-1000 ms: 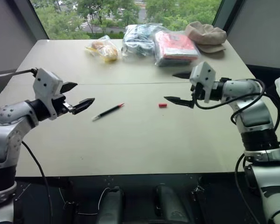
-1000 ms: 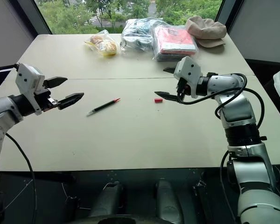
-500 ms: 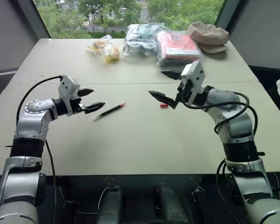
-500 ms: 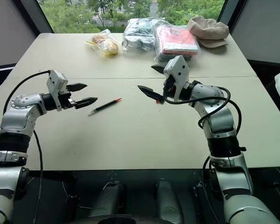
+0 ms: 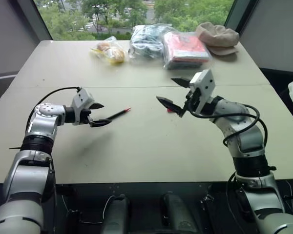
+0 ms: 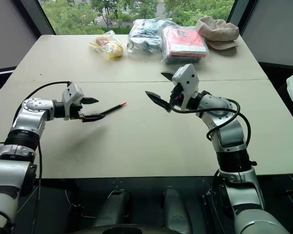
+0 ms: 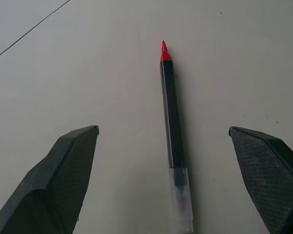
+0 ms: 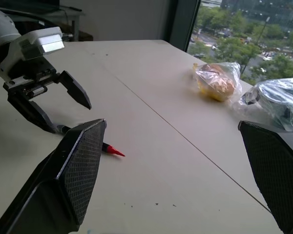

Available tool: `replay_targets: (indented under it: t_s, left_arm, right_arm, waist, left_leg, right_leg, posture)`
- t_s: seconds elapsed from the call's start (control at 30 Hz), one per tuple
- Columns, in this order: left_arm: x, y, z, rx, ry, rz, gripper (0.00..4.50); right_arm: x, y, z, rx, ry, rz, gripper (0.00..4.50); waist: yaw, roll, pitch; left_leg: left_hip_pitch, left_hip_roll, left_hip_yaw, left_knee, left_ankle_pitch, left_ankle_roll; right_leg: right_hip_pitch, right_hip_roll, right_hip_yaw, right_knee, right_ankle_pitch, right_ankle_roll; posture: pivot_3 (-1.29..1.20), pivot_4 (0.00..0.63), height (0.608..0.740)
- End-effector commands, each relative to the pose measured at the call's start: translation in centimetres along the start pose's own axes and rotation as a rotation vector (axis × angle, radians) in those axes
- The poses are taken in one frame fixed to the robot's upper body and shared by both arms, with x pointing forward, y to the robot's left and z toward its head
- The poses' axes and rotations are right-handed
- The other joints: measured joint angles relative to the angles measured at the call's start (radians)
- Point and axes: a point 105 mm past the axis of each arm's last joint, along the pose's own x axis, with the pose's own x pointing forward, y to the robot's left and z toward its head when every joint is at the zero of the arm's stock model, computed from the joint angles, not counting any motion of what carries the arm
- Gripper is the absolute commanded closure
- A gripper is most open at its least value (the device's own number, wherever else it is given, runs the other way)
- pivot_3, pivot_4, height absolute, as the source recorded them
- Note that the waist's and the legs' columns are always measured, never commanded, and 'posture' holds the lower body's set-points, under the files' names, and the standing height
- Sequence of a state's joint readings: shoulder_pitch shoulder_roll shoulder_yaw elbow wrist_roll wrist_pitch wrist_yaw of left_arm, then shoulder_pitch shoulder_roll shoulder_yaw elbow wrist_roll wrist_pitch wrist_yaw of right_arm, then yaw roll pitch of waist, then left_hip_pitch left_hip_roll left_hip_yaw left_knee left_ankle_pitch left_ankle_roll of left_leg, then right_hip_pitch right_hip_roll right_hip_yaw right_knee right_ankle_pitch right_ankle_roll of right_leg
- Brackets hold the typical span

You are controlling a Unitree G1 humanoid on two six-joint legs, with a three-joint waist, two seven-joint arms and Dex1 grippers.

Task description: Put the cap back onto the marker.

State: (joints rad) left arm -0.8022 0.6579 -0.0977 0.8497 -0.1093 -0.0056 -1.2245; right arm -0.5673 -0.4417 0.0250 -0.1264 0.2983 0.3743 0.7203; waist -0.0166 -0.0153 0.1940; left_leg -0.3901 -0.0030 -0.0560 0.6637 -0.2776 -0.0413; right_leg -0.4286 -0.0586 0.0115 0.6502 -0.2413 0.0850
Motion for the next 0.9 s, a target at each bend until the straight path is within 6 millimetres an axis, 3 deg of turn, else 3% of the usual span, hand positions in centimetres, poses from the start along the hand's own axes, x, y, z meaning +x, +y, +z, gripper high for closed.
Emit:
replay_targets:
  t_s: [0.03,0.3,0.77,0.9]
  left_arm:
    - [0.1,0.1,0.7,0.049,-0.004,-0.017,0.02]
    - [1.1,-0.4,-0.4,0.062,0.045,-0.042,0.02]
    - [0.9,-0.4,-3.0,0.012,0.055,0.022,0.02]
    - [1.3,-0.6,-3.1,0.027,0.055,0.016,1.37]
  right_arm:
    - [-0.3,0.0,1.7,-0.04,-0.06,-0.02,0.0]
    - [-1.0,0.0,1.5,-0.044,-0.043,-0.049,0.0]
    - [-1.1,0.4,1.6,-0.053,-0.016,-0.044,0.0]
    - [-1.2,0.1,1.5,-0.057,-0.01,-0.046,0.0]
  waist:
    - [0.0,0.0,0.0]
    - [0.0,0.0,0.0]
    - [0.0,0.0,-0.001]
    - [0.0,0.0,-0.001]
  left_leg:
    - [0.0,0.0,0.0,0.0,0.0,0.0]
    - [0.0,0.0,0.0,0.0,0.0,0.0]
    - [0.002,0.0,-0.001,0.001,0.0,0.0]
    - [0.003,0.0,-0.001,0.001,0.0,0.0]
  right_leg:
    - [0.0,0.0,0.0,0.0,0.0,0.0]
    - [0.0,0.0,0.0,0.0,0.0,0.0]
    - [0.001,0.0,0.0,0.003,0.0,0.0]
    - [0.001,0.0,0.0,0.003,0.0,0.0]
  posture:
    - [0.0,0.15,0.74]
    - [0.0,0.15,0.74]
    - [0.0,0.15,0.74]
    - [0.0,0.15,0.74]
